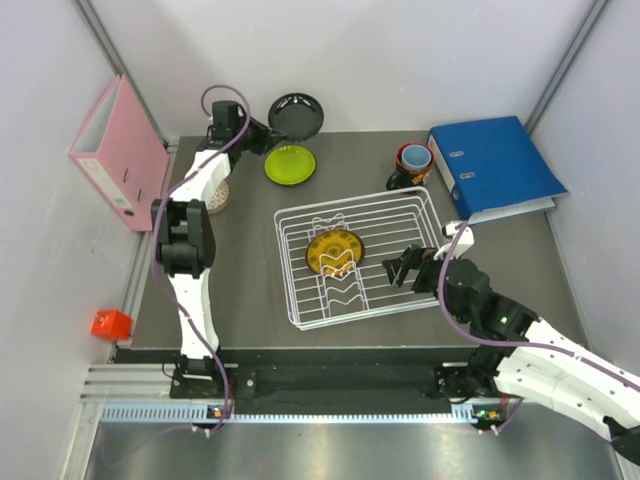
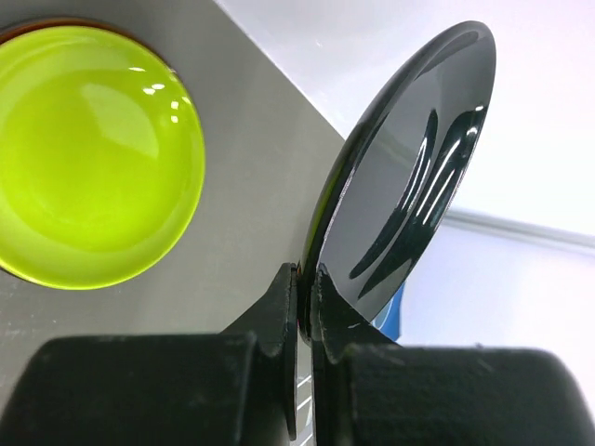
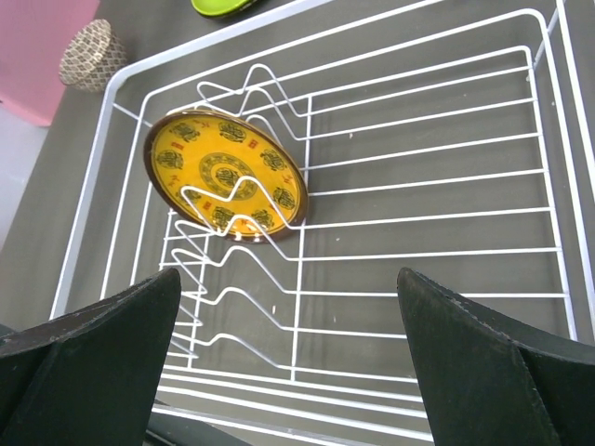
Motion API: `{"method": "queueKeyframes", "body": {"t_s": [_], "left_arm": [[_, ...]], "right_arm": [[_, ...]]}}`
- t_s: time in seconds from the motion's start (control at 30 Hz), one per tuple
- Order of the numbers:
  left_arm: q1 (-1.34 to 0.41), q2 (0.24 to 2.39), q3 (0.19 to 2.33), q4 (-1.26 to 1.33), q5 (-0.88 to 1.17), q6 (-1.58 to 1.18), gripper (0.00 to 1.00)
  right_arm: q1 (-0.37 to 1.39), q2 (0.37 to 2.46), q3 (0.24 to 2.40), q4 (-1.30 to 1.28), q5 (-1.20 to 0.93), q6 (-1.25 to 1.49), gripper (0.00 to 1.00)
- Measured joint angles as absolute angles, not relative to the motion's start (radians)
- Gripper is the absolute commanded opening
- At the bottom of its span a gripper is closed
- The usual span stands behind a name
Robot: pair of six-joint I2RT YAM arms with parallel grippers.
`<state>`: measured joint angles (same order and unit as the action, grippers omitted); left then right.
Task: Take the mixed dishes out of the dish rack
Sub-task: Place the plate at the center of the board.
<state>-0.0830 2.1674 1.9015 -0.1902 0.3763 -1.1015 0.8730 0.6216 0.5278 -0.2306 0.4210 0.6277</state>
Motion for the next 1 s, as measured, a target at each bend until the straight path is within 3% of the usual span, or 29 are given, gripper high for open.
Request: {"method": "queueKeyframes", "body": {"t_s": [0.27,1.0], "left_arm": [[-0.064,2.255,1.918,-0.191,0.355,-1.205,0.0],[-0.038,2.363,1.969,-0.386,0.289,-1.172,0.0]], "right_arm": [[0.873,0.663,0.532,-0.23,0.422,0.617,1.0],[0.873,0.705,0.532,-0.209,0.42,0.614,1.0]]}}
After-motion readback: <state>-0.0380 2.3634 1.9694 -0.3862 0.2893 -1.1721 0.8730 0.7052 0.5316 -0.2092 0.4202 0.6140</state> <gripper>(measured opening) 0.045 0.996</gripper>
